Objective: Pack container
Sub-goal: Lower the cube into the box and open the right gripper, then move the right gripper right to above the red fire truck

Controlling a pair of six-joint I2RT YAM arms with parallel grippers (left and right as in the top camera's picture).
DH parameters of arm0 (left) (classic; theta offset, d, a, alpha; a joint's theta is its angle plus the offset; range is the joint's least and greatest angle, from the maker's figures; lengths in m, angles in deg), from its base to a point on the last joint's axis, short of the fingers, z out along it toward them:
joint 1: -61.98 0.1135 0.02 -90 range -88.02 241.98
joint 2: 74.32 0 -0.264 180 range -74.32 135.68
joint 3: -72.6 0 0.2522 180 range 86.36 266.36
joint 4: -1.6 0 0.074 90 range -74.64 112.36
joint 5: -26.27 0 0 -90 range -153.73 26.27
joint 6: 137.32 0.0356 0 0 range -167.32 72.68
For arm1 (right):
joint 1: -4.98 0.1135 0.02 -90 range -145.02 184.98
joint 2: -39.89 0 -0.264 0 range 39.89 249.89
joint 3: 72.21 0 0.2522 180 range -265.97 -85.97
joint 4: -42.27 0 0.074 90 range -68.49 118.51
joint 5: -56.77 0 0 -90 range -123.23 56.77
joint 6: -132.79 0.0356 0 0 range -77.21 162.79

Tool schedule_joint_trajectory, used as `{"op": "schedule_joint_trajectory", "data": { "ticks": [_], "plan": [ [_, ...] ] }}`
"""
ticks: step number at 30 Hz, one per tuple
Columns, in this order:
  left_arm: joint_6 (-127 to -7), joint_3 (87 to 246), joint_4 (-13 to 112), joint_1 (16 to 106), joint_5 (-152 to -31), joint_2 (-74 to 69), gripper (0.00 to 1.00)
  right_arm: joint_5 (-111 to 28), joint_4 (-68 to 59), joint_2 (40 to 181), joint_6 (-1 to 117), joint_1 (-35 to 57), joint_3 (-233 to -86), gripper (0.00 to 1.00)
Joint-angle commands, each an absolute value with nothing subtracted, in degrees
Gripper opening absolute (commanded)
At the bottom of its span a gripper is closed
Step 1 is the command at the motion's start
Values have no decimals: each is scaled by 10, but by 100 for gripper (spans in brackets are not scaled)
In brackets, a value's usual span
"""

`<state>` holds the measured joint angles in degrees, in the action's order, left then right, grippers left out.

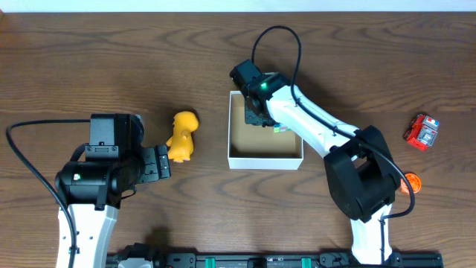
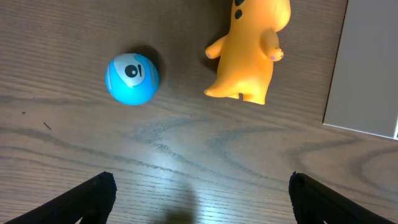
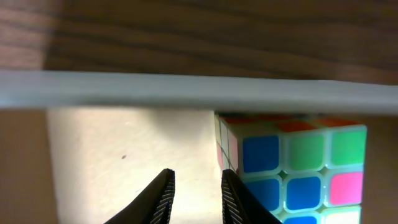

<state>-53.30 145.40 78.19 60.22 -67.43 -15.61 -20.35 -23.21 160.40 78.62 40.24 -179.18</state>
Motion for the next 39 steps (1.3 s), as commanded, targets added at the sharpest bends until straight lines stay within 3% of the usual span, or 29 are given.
{"op": "schedule_joint_trajectory", "data": {
  "ticks": [1,15,22,30,39],
  "plan": [
    [-530,1465,783,603,-674,-156,91,-171,-238,1610,813,396,-1790,28],
    [-530,1465,783,603,-674,-156,91,-153,-245,1610,829,395,-1790,30],
    [-530,1465,783,603,-674,-156,91,-150,-245,1610,837,393,-1790,36],
    [-530,1465,783,603,-674,-156,91,-157,-226,1608,790,395,-1790,63],
    [-530,1465,783,603,-674,-156,91,-166,-255,1519,742,391,-1810,63]
  ]
}}
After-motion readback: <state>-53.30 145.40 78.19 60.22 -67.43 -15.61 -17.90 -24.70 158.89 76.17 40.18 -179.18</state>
